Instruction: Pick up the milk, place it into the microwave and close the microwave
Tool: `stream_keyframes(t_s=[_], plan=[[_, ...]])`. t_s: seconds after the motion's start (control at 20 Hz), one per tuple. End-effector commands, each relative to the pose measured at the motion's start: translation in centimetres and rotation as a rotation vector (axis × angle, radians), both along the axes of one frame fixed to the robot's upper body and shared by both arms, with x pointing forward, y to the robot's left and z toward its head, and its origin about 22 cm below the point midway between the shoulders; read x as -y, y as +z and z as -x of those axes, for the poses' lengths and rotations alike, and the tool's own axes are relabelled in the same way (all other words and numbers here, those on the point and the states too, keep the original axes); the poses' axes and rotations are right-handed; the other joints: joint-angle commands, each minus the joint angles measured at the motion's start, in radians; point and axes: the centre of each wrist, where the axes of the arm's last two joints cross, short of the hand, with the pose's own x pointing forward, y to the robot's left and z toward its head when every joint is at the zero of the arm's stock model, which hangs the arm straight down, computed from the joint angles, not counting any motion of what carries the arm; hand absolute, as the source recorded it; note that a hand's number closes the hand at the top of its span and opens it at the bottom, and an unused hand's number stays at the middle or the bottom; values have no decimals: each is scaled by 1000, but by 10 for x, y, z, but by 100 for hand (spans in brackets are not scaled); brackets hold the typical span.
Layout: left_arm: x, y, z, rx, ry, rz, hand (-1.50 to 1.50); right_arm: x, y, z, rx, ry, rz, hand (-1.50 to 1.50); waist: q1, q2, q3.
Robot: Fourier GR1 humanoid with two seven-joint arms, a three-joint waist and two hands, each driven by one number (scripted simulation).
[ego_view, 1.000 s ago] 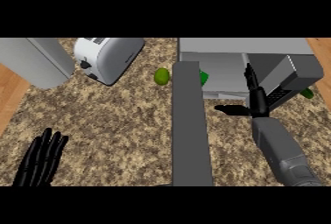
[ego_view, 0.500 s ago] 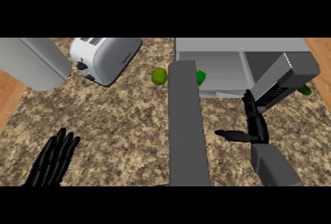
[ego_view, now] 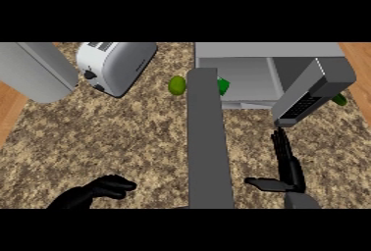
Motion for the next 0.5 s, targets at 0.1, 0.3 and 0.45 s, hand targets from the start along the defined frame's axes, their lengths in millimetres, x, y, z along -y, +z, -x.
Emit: stream_keyframes(t_s=[0.1, 0.3, 0.45], plan=[[19, -12, -18, -4, -44, 4, 150, 14, -5, 53, 58, 15, -54, -150, -3, 0, 0], [25, -19, -41, -23, -116, -41, 150, 35, 2, 65, 85, 10, -75, -150, 2, 3, 0], [43, -28, -45, -34, -174, -72, 150, 32, 17, 77, 77, 8, -59, -150, -2, 2, 0]])
